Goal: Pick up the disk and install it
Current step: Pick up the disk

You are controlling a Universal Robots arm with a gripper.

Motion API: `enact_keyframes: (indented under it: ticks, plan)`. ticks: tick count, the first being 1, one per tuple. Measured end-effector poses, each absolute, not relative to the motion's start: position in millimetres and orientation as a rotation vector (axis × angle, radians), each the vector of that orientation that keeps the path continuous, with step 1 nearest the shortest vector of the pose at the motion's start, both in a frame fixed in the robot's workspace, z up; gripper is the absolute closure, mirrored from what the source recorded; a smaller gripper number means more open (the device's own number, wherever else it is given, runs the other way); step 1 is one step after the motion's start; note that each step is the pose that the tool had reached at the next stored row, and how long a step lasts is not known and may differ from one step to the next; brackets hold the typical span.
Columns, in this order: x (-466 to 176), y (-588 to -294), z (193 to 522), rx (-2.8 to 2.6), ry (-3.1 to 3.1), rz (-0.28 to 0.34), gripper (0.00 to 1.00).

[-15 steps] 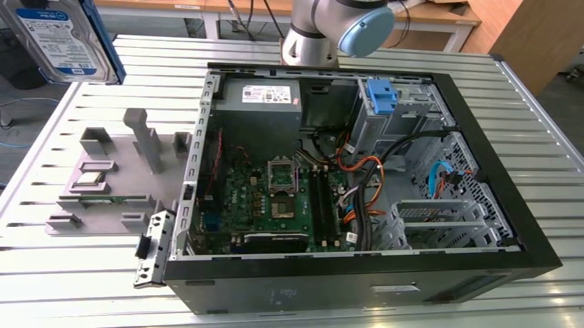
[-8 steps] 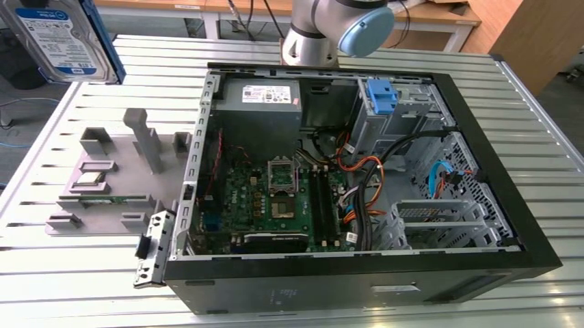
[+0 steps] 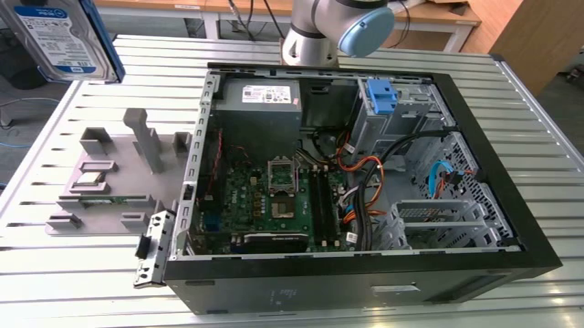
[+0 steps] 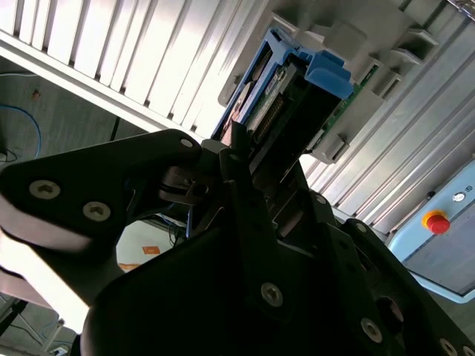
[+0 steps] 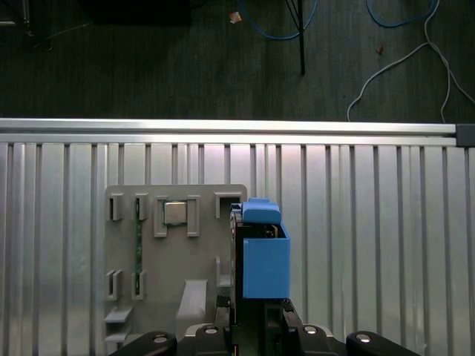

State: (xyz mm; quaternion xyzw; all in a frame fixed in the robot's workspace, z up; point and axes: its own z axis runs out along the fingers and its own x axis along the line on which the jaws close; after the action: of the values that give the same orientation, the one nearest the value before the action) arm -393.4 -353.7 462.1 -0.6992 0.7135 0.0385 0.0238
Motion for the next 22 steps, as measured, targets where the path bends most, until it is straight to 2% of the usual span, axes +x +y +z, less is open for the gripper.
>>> enact_keyframes:
  ticks: [22]
  plan:
    - [-393.4,-353.7,472.5,-2.164,2.208,0.119,0.65]
